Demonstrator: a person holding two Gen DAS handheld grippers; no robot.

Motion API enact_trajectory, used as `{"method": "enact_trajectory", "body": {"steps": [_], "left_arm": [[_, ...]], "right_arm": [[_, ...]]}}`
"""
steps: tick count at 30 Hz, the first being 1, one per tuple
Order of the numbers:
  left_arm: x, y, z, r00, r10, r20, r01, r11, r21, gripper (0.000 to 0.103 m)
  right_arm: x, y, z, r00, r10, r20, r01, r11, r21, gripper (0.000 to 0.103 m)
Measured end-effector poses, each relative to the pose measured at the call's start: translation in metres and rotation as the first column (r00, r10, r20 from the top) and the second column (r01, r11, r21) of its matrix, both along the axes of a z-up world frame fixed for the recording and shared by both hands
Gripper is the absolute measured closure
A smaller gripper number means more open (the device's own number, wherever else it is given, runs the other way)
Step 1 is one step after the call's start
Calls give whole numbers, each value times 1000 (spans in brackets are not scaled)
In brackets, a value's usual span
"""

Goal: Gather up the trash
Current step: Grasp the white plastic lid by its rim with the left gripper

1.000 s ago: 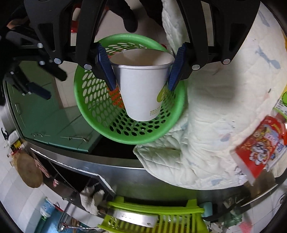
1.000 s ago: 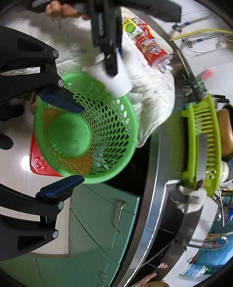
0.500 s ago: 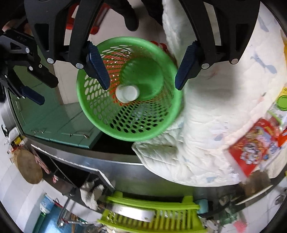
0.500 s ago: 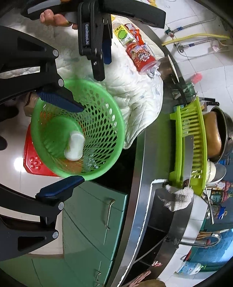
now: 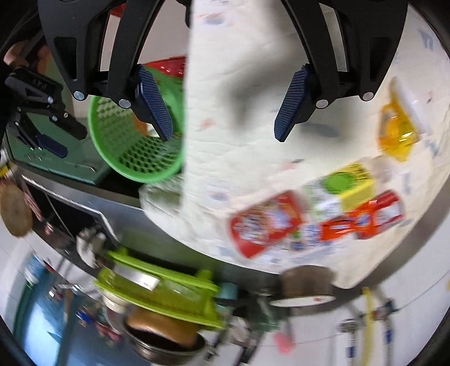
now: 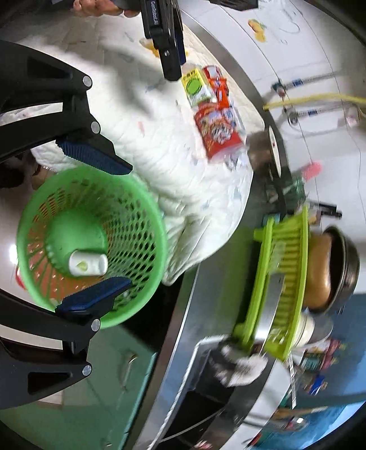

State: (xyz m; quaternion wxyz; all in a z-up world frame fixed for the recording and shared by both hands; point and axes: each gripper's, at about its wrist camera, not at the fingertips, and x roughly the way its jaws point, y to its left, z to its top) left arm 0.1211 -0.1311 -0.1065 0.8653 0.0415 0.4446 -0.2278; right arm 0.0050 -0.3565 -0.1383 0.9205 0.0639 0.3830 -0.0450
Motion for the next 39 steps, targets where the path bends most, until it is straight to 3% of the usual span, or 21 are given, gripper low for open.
{"method": "enact_trajectory", "body": {"steps": [7, 11, 14, 21, 31, 33, 37, 39], "left_arm": [[-2, 81, 15, 980, 187, 66, -189, 982, 24, 29], [-5, 122, 14, 942, 319, 101, -325, 944, 55, 30], [-6, 150, 7, 897, 416, 148, -433, 895, 106, 30], [1, 180, -22, 874, 470, 121, -483, 866, 129, 41], [19, 185, -52, 863, 488, 129, -504, 842, 192, 41], [20, 188, -53, 862, 491, 123, -506, 844, 178, 50], [22, 193, -51, 877, 469, 103, -480, 866, 143, 85], [19, 196, -48, 880, 463, 106, -474, 871, 129, 93]], "right_arm": [[41, 31, 12, 994, 108, 28, -107, 994, -11, 31], [59, 48, 15, 988, 153, 34, -153, 988, -11, 31], [71, 64, 17, 982, 187, 35, -187, 982, -12, 31], [85, 92, 18, 967, 252, 46, -252, 968, -5, 31], [95, 128, 14, 942, 335, 27, -335, 942, 12, 31], [96, 136, 13, 936, 352, 24, -352, 936, 9, 31], [100, 153, 12, 919, 394, 18, -394, 919, 13, 31], [101, 163, 12, 909, 417, 17, -417, 909, 14, 31]]}}
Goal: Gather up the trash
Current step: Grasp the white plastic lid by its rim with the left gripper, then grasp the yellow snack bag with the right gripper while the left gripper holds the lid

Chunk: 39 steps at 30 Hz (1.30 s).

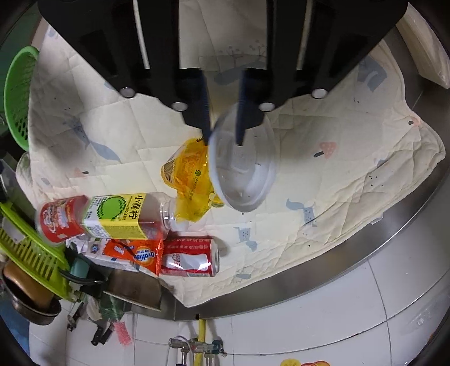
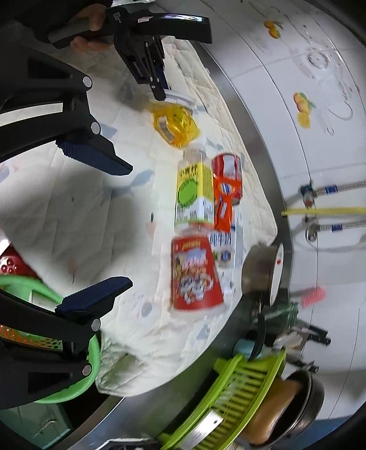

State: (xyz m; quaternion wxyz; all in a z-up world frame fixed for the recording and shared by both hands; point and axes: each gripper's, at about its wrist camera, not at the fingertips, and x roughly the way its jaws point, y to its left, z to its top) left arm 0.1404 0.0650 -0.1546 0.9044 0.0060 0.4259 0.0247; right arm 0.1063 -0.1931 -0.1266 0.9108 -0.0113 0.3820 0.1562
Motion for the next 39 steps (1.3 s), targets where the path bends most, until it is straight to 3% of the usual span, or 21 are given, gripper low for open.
{"method": "enact_trajectory", "body": {"steps": [4, 15, 21, 27, 29, 39], "left_arm": [[-4, 7, 10, 1000, -7, 26, 8, 1000, -25, 99], [-20, 49, 35, 997, 37, 69, -29, 993, -114, 99], [-30, 73, 45, 993, 76, 86, -64, 988, -137, 99], [-37, 88, 51, 990, 101, 100, -85, 985, -148, 99], [-38, 93, 51, 989, 109, 101, -92, 983, -157, 99], [-41, 97, 50, 989, 109, 102, -91, 981, -169, 99]], "right_arm": [[5, 20, -1, 999, 50, -8, -50, 999, 7, 31], [24, 84, 1, 979, 199, -31, -197, 977, 79, 34], [47, 133, -14, 959, 271, -85, -259, 957, 133, 34], [65, 164, -29, 955, 271, -118, -253, 957, 143, 33], [72, 172, -35, 958, 251, -136, -232, 963, 139, 30], [107, 195, -67, 964, 148, -222, -120, 983, 136, 32]]}}
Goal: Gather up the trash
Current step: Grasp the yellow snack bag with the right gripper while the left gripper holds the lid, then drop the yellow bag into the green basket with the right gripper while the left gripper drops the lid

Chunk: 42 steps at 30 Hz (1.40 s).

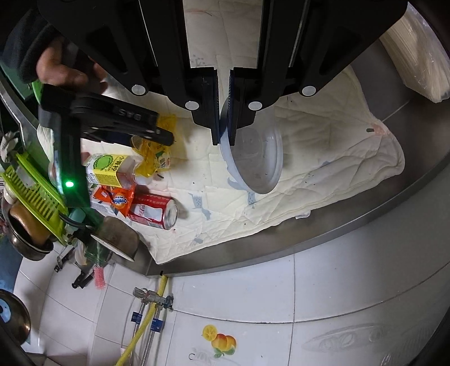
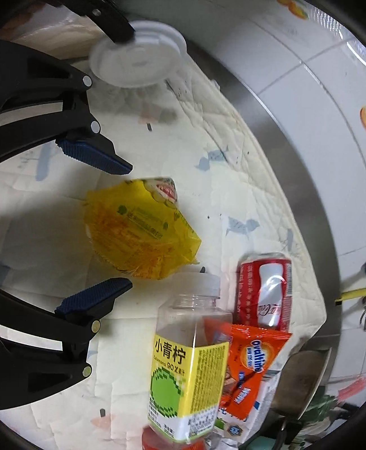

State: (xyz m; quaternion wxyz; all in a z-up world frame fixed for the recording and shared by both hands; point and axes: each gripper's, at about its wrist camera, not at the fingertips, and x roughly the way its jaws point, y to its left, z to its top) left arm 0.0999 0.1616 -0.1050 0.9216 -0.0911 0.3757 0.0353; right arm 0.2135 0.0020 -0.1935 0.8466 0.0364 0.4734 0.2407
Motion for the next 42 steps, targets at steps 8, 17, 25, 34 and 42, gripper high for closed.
{"method": "enact_trajectory", "body": {"steps": [8, 17, 25, 34, 42], "left_arm": [[1, -6, 4, 1000, -15, 7, 15, 1000, 1, 99], [1, -36, 19, 996, -88, 33, 87, 996, 14, 99], [-2, -89, 32, 974, -221, 58, 220, 975, 20, 99], [-8, -187, 34, 891, -450, 58, 451, 892, -9, 99], [-13, -284, 20, 762, -648, 19, 648, 760, -50, 99]], "right_arm": [[-7, -6, 1, 1000, 1, -8, -1, 999, 36, 46], [-38, -49, 26, 999, -32, 26, 29, 995, 96, 54], [-96, -135, 52, 982, -145, 119, 137, 988, 77, 54], [-168, -269, 34, 907, -399, 134, 411, 908, -77, 52], [-206, -356, -10, 823, -563, 77, 567, 804, -179, 49]]}}
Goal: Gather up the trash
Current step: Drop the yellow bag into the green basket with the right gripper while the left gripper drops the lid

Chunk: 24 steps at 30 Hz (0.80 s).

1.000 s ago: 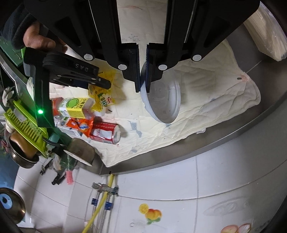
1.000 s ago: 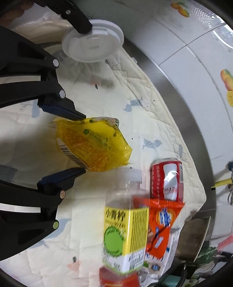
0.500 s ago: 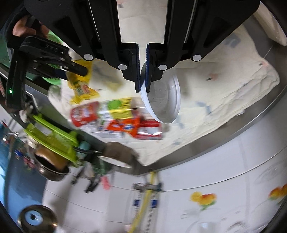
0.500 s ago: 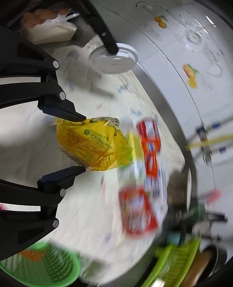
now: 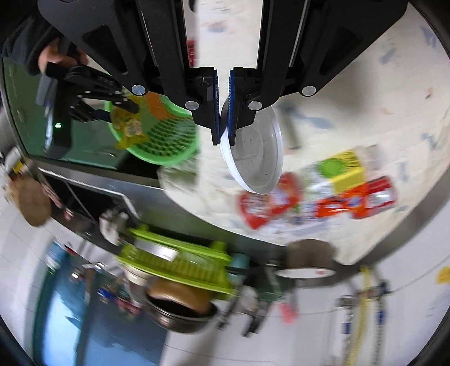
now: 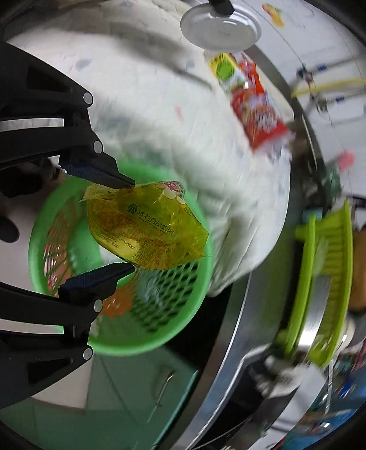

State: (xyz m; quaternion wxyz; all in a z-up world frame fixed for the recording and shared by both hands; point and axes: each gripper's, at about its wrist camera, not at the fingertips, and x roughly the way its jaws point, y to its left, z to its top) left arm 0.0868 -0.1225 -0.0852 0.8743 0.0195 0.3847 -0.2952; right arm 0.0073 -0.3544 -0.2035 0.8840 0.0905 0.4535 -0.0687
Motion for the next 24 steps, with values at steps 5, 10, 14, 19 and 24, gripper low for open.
{"method": "enact_trajectory", "body": {"steps": [5, 10, 14, 19, 24], "left_arm": [[-1, -51, -18, 992, -106, -63, 106, 994, -3, 99], [0, -88, -35, 981, -162, -105, 164, 986, 11, 99], [1, -108, -51, 968, -202, -151, 206, 979, 11, 99], [0, -131, -68, 954, -232, -191, 244, 969, 41, 99], [0, -147, -80, 942, -254, -217, 271, 961, 48, 97]], "right_arm": [[-12, -29, -12, 997, -72, -20, 72, 997, 3, 43], [-24, -42, -11, 994, -111, -8, 111, 994, 12, 37], [-33, -47, -2, 990, -137, 23, 136, 991, 15, 33], [-46, -59, 11, 984, -169, 60, 168, 986, 19, 30], [-54, -63, 19, 980, -182, 80, 182, 983, 15, 30]]}}
